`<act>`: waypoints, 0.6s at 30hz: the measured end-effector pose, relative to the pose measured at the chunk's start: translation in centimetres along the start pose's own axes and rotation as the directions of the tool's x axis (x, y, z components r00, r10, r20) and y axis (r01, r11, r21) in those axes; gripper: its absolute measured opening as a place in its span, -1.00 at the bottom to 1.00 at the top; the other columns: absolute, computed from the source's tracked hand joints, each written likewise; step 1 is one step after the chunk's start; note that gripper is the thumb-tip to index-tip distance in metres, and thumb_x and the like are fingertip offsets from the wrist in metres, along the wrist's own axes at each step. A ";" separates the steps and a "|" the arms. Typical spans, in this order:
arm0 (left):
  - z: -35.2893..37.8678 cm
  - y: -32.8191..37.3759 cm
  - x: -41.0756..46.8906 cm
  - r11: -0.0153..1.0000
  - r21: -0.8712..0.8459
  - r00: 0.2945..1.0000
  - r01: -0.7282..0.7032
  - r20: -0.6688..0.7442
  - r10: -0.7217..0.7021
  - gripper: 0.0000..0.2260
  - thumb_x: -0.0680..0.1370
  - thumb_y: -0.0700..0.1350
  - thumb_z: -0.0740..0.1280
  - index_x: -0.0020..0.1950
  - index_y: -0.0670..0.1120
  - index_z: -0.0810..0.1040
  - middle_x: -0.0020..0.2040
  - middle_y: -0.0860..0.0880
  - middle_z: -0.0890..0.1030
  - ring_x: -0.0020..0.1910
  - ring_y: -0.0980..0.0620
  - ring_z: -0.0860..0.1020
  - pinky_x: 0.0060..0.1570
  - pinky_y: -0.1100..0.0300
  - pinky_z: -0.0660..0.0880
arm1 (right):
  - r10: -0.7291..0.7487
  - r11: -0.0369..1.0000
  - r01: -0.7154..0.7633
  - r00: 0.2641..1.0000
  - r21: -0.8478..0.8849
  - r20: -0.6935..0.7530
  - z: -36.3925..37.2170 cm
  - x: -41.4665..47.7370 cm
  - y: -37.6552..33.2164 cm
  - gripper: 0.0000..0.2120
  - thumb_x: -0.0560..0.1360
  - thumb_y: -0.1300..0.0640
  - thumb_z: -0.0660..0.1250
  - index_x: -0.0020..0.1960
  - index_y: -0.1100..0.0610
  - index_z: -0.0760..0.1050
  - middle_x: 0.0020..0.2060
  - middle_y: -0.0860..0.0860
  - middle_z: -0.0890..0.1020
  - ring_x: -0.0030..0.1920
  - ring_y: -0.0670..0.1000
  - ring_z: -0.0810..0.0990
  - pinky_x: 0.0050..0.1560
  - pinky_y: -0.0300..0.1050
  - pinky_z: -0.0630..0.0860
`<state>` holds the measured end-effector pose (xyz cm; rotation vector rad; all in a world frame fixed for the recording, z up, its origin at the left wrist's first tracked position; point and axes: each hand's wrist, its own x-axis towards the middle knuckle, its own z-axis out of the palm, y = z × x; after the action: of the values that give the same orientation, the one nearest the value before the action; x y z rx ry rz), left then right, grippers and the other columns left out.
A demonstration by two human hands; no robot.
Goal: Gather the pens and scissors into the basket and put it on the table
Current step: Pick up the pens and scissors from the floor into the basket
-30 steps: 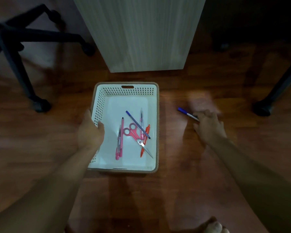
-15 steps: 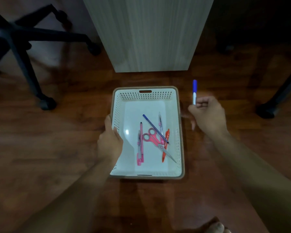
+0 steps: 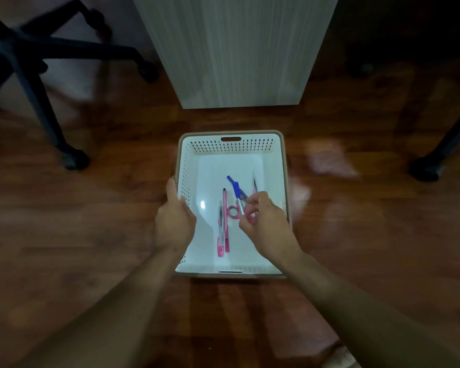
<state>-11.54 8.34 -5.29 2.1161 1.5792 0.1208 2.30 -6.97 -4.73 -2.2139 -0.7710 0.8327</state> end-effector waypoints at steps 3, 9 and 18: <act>0.0 -0.1 0.2 1.000 -0.006 1.000 0.004 0.009 -0.004 -0.46 0.75 -0.07 0.21 0.71 0.05 0.12 0.20 -0.23 0.69 -0.11 -0.18 0.66 -0.34 0.21 0.37 | -0.230 0.964 0.209 0.965 -0.163 -0.127 -0.8 0.0 0.6 -0.81 0.66 0.00 0.37 0.22 0.05 0.52 0.18 -0.02 0.57 0.16 0.03 0.57 0.05 -0.06 0.59; -0.2 -0.2 0.1 1.000 -0.015 1.000 0.000 0.030 0.000 -0.46 0.74 -0.06 0.23 0.71 0.07 0.14 0.24 -0.20 0.70 0.00 -0.25 0.74 -0.39 0.28 0.38 | -0.131 0.977 0.060 0.924 -0.203 -0.359 -3.1 0.7 1.9 -0.48 0.65 0.05 0.34 0.57 0.05 0.35 0.60 0.00 0.34 0.59 0.06 0.31 0.56 0.08 0.35; 0.3 -1.0 1.2 0.993 -0.110 1.000 -0.029 0.001 0.030 -0.56 0.75 -0.02 0.20 0.64 0.06 0.26 0.39 -0.07 0.67 0.21 -0.16 0.72 0.08 0.09 0.64 | 0.249 0.912 -0.227 0.968 0.342 -0.022 -3.6 3.4 4.1 -0.61 0.66 0.18 0.24 0.38 -0.17 0.58 0.16 -0.22 0.74 0.08 -0.28 0.70 0.07 -0.23 0.58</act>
<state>-11.94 9.54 -6.22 2.0540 1.5049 0.2098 8.20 -8.37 -6.73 -2.0341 -0.2989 0.9278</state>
